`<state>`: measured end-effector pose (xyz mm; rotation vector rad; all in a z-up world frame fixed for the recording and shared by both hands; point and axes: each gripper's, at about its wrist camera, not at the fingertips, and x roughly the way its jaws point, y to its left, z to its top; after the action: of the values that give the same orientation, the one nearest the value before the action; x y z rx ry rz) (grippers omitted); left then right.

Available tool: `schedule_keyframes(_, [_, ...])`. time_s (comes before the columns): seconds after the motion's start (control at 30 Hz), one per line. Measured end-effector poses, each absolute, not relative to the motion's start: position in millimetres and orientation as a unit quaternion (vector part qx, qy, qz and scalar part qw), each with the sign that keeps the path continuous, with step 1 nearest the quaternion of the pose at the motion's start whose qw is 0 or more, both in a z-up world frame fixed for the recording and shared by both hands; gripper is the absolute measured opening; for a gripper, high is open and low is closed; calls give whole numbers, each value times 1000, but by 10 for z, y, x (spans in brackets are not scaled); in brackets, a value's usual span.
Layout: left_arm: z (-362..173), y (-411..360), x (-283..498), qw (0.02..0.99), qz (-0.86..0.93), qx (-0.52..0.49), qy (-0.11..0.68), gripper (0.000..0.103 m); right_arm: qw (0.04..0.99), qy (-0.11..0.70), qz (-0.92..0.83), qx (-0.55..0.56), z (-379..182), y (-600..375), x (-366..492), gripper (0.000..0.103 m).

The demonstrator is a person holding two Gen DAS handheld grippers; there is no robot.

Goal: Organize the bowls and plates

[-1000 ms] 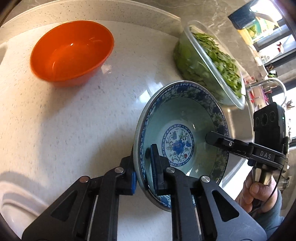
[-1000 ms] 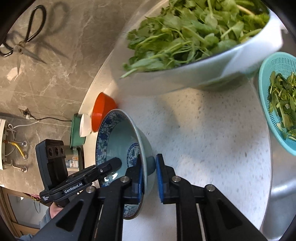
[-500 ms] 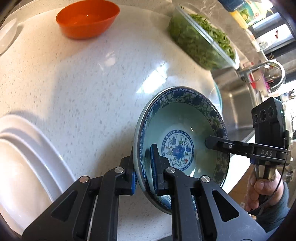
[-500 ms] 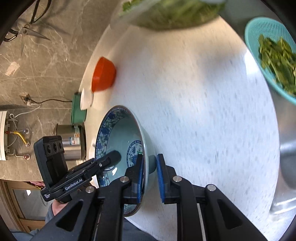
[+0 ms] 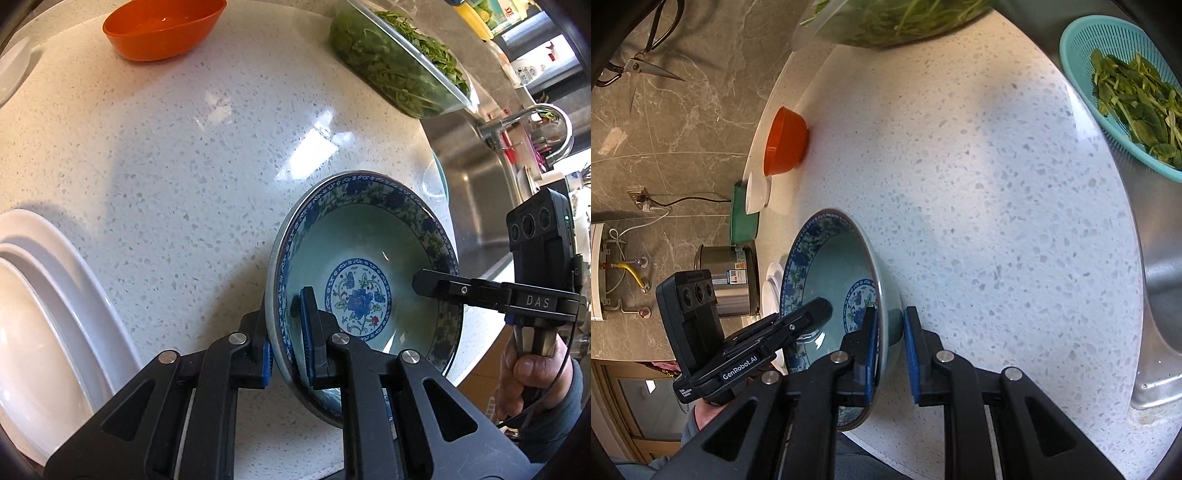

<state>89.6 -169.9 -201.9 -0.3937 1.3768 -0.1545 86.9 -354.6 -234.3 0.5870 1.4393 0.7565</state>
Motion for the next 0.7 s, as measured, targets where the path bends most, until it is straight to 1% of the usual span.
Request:
schedule_keyframes(0.13, [-2076, -1747, 941, 751, -68, -179, 632, 11, 647, 635, 334, 260, -2372, -3540, 853, 18])
schedule_keyframes(0.33, [-2097, -1746, 954, 749, -59, -174, 637, 16, 645, 633, 340, 260, -2388, -3530, 852, 19])
schedule_keyframes(0.37, [-2101, -1744, 955, 748, -59, -174, 637, 19, 644, 633, 342, 260, -2389, -3532, 852, 20])
schedule_keyframes(0.4, [-2099, -1739, 951, 749, -58, -176, 636, 25, 644, 632, 344, 261, -2388, -3532, 852, 23])
schedule_keyframes(0.43, [-2090, -1732, 947, 750, -58, -179, 634, 32, 643, 631, 346, 261, -2380, -3528, 851, 29])
schedule_keyframes(0.47, [-2080, -1724, 939, 752, -57, -178, 633, 55, 643, 631, 348, 260, -2378, -3525, 854, 33])
schedule_keyframes(0.5, [-2062, -1717, 932, 754, -56, -177, 630, 72, 643, 630, 349, 260, -2374, -3521, 855, 36])
schedule_keyframes(0.7, [-1824, -1705, 926, 772, -48, -160, 613, 74, 652, 620, 352, 257, -2275, -3564, 890, 38])
